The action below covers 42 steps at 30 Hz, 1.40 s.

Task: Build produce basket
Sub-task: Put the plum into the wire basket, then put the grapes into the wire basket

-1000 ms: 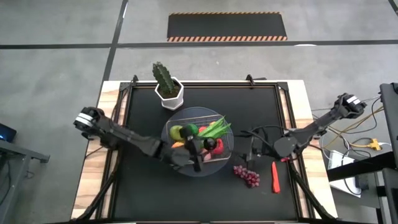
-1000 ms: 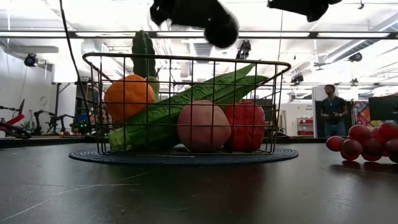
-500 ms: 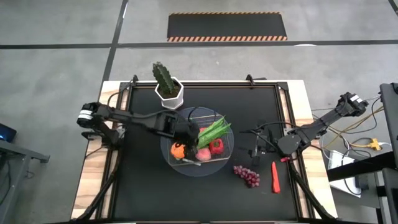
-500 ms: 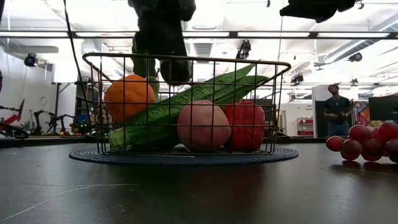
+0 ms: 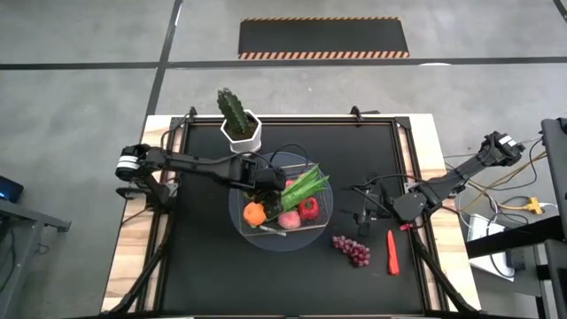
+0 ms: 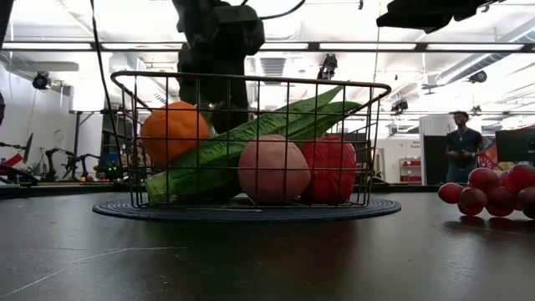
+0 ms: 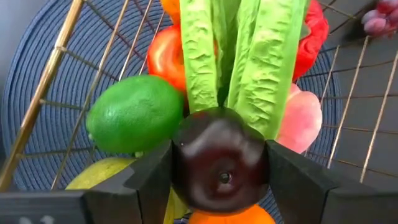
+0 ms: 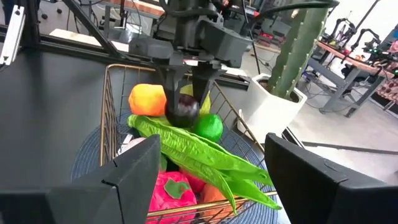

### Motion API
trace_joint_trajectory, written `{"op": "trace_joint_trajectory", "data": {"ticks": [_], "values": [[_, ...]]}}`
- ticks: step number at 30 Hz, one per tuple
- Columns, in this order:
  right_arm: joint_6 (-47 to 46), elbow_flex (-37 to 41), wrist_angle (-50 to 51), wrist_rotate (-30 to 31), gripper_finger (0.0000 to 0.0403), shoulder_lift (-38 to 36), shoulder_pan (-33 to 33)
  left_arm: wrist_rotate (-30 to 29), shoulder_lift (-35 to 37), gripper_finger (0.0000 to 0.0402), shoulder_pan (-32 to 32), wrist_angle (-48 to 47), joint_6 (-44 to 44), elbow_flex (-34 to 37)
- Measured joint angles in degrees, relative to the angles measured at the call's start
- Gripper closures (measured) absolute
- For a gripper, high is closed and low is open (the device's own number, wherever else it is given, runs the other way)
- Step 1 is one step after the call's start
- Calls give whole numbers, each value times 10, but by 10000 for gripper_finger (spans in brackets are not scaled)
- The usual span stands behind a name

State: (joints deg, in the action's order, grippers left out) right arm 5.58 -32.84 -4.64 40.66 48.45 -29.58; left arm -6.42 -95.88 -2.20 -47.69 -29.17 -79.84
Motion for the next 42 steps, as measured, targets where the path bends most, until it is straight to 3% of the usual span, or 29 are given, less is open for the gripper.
{"op": "trace_joint_trajectory", "data": {"ticks": [26,37,42], "values": [[0,2,0,0,134,0,0,-12,-1,183,0,-14,-17,7],[-8,2,1,-1,138,0,0,-12,5,101,0,-13,-6,7],[-27,2,1,-2,138,0,0,-3,27,91,-1,-13,0,8]]}}
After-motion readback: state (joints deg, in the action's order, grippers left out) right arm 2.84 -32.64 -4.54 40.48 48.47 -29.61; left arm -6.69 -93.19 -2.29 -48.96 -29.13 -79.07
